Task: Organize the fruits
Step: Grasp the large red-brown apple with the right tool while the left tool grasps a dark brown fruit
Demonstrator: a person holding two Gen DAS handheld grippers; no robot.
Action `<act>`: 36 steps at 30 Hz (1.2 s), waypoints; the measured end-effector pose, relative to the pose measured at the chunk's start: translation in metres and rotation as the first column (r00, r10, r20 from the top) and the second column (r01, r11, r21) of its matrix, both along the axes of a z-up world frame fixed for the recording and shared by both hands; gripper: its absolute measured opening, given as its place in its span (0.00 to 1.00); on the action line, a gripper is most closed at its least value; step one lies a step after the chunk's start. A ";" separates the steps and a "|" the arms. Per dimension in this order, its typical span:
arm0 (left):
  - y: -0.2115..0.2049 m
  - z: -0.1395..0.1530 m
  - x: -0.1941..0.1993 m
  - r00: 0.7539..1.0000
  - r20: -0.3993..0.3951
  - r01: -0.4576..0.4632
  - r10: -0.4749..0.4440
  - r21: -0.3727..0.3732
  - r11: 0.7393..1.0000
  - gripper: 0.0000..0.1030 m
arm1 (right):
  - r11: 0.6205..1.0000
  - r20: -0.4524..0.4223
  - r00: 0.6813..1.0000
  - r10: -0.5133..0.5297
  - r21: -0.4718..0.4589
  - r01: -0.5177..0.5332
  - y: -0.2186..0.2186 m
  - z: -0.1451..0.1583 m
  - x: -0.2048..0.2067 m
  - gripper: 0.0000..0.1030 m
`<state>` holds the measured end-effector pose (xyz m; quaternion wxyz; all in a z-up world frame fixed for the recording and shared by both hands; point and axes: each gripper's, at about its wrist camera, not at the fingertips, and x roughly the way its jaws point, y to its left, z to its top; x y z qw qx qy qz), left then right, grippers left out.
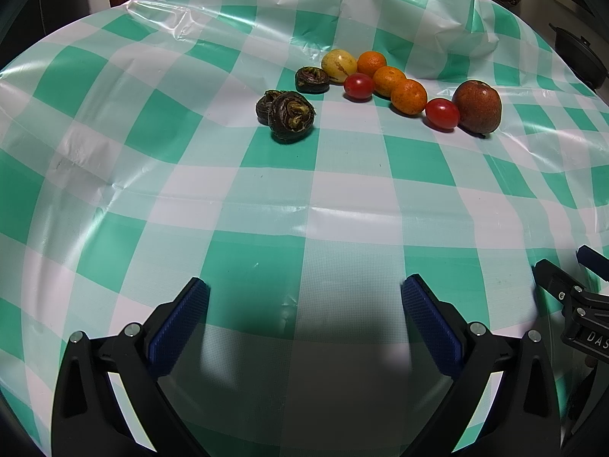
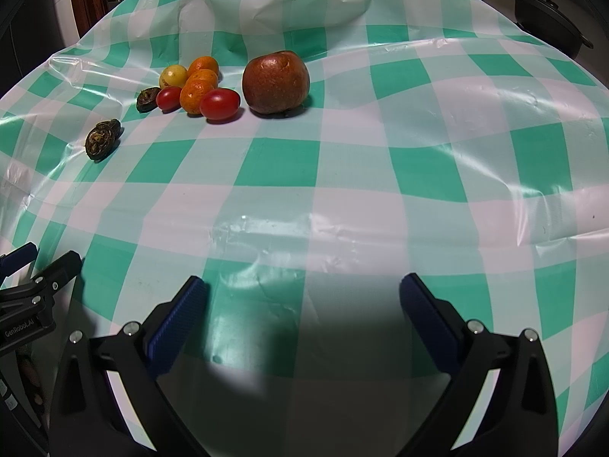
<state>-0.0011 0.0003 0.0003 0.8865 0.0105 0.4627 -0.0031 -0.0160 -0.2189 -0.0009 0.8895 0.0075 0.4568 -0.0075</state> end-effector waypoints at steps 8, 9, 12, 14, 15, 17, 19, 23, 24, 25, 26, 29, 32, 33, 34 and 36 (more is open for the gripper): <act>0.002 0.003 0.002 0.999 -0.024 0.023 -0.023 0.001 1.000 0.96 | 0.997 -0.053 0.996 0.073 -0.003 -0.074 0.004 -0.001 0.003 0.99; 0.002 0.003 0.001 0.999 -0.029 0.029 -0.029 0.001 1.000 0.96 | 0.997 -0.062 0.995 0.081 -0.002 -0.082 0.004 0.000 0.004 0.99; 0.001 0.002 0.000 0.998 -0.040 0.054 -0.054 -0.001 0.999 0.96 | 0.999 -0.070 0.996 0.049 0.024 -0.048 -0.006 0.003 0.009 0.99; 0.001 0.001 -0.001 0.997 -0.041 0.068 -0.068 -0.001 0.998 0.96 | 0.996 -0.056 0.997 0.046 0.073 -0.042 -0.015 0.005 0.021 0.99; 0.001 0.001 0.000 0.997 -0.043 0.071 -0.071 -0.001 0.997 0.96 | 0.995 -0.046 0.998 0.053 0.086 -0.049 -0.017 0.006 0.027 0.99; 0.002 0.002 0.002 0.995 -0.057 0.077 -0.077 -0.002 0.997 0.96 | 0.993 -0.013 0.997 0.080 0.090 -0.079 -0.019 0.010 0.047 0.99; 0.004 0.002 0.008 0.995 -0.062 0.076 -0.076 -0.002 0.997 0.96 | 0.993 0.015 0.995 0.095 0.063 -0.095 -0.019 0.013 0.066 0.97; 0.010 0.004 0.030 0.994 -0.043 0.100 -0.101 -0.019 0.995 0.96 | 0.984 0.016 0.984 0.175 0.008 -0.175 -0.013 0.011 0.108 0.76; 0.013 0.005 0.037 0.995 -0.034 0.096 -0.096 -0.022 0.995 0.96 | 0.981 0.013 0.981 0.193 -0.002 -0.193 -0.012 0.010 0.116 0.70; 0.017 0.006 0.047 0.996 -0.026 0.088 -0.089 -0.027 0.996 0.96 | 0.977 0.010 0.977 0.215 -0.011 -0.215 -0.010 0.009 0.126 0.69; 0.020 0.007 0.057 0.996 -0.022 0.084 -0.085 -0.035 0.996 0.96 | 0.975 0.009 0.975 0.223 -0.020 -0.223 -0.009 0.008 0.132 0.68; 0.027 0.007 0.089 0.997 -0.018 0.068 -0.070 -0.058 0.996 0.96 | 0.964 0.004 0.965 0.262 -0.036 -0.262 -0.006 0.007 0.151 0.66; 0.027 0.007 0.118 0.997 -0.020 0.071 -0.073 -0.074 0.995 0.93 | 0.955 -0.007 0.956 0.294 -0.040 -0.294 -0.002 0.004 0.165 0.66; 0.025 0.007 0.124 0.997 -0.016 0.070 -0.071 -0.067 0.995 0.91 | 0.953 -0.006 0.954 0.301 -0.036 -0.301 -0.002 0.004 0.168 0.66; 0.023 0.008 0.133 0.997 -0.009 0.070 -0.071 -0.055 0.996 0.87 | 0.951 -0.002 0.952 0.307 -0.031 -0.307 -0.001 0.004 0.170 0.66; 0.021 0.007 0.145 0.998 -0.005 0.067 -0.068 -0.039 0.997 0.76 | 0.947 0.000 0.947 0.322 -0.016 -0.321 0.001 0.003 0.177 0.66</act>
